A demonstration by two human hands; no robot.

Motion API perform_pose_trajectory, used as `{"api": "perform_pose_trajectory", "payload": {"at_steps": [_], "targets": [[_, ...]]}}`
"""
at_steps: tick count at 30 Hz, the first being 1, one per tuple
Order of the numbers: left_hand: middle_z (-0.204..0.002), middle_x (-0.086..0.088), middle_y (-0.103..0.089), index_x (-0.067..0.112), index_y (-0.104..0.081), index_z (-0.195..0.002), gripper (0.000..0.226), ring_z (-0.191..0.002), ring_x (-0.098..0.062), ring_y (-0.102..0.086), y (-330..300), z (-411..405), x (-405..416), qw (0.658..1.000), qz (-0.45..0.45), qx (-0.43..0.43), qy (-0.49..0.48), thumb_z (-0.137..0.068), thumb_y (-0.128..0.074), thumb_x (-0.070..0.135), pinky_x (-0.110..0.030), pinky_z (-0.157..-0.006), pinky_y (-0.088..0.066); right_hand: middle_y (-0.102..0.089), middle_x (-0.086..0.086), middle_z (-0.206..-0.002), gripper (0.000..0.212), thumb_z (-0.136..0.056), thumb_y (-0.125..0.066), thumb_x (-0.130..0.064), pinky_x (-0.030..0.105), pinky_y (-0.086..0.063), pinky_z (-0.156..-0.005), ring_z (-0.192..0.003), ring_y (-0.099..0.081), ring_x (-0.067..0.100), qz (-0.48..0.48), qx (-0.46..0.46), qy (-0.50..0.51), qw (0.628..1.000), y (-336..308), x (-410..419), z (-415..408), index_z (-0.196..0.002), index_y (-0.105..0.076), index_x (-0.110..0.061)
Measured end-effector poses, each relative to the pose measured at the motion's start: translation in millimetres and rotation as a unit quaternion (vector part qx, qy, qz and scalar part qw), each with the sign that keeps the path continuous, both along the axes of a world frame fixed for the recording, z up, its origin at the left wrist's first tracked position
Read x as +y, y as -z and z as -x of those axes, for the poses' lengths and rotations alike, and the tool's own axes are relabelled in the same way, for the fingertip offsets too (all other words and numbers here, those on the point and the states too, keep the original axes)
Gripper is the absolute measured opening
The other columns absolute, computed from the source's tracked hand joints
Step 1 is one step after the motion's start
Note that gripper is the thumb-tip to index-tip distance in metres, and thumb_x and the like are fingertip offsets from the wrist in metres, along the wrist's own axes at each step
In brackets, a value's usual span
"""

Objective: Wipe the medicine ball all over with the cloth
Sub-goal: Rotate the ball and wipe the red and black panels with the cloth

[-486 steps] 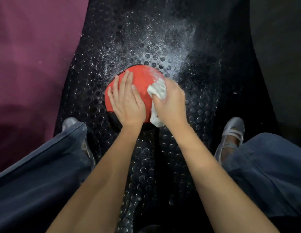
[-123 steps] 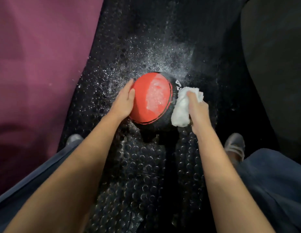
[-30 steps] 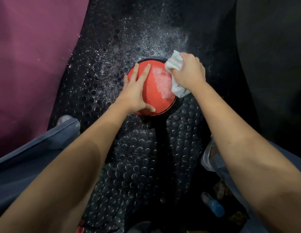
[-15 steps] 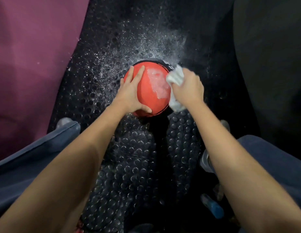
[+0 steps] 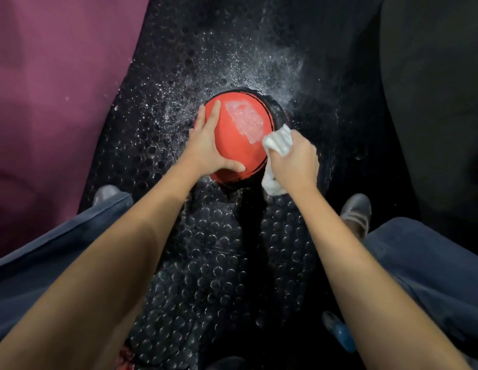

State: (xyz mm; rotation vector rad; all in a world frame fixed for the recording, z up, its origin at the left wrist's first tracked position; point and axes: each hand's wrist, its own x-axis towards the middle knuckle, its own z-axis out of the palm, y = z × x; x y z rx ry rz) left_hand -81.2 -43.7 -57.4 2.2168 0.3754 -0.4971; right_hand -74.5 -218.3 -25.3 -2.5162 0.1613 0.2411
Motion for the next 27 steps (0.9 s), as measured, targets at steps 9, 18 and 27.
{"api": "perform_pose_trajectory", "payload": {"at_steps": [9, 18, 27], "targets": [[-0.162, 0.001, 0.017, 0.037, 0.007, -0.153, 0.145, -0.149, -0.035, -0.001, 2, 0, -3, 1.0, -0.011, -0.002, -0.007, -0.05, -0.094, 0.035, -0.056, -0.118, -0.016, -0.065, 0.015, -0.1, 0.02, -0.085, -0.057, -0.013, 0.038, -0.048, -0.077, -0.094, -0.059, 0.033, -0.048, -0.003, 0.061, 0.997, 4, 6, 20, -0.102, -0.059, -0.003], [-0.161, -0.001, 0.018, 0.036, 0.01, -0.153, 0.146, -0.148, -0.038, -0.001, 4, -2, -7, 1.0, -0.031, 0.005, 0.004, -0.049, -0.094, 0.04, -0.058, -0.117, -0.017, -0.059, 0.004, -0.086, 0.009, -0.083, -0.059, -0.011, 0.034, -0.044, -0.071, -0.084, -0.058, 0.027, -0.083, -0.011, 0.113, 0.99, 16, 12, 36, -0.087, -0.05, -0.011], [-0.161, -0.004, 0.017, 0.037, 0.008, -0.153, 0.147, -0.148, -0.037, -0.002, 2, -10, 5, 1.0, -0.016, -0.001, 0.025, -0.048, -0.094, 0.037, -0.056, -0.118, -0.015, -0.059, 0.005, -0.097, 0.028, -0.082, -0.063, -0.015, 0.023, -0.037, -0.075, -0.096, -0.057, 0.024, -0.128, -0.035, 0.131, 0.982, -10, 6, 23, -0.108, -0.055, -0.006]]}}
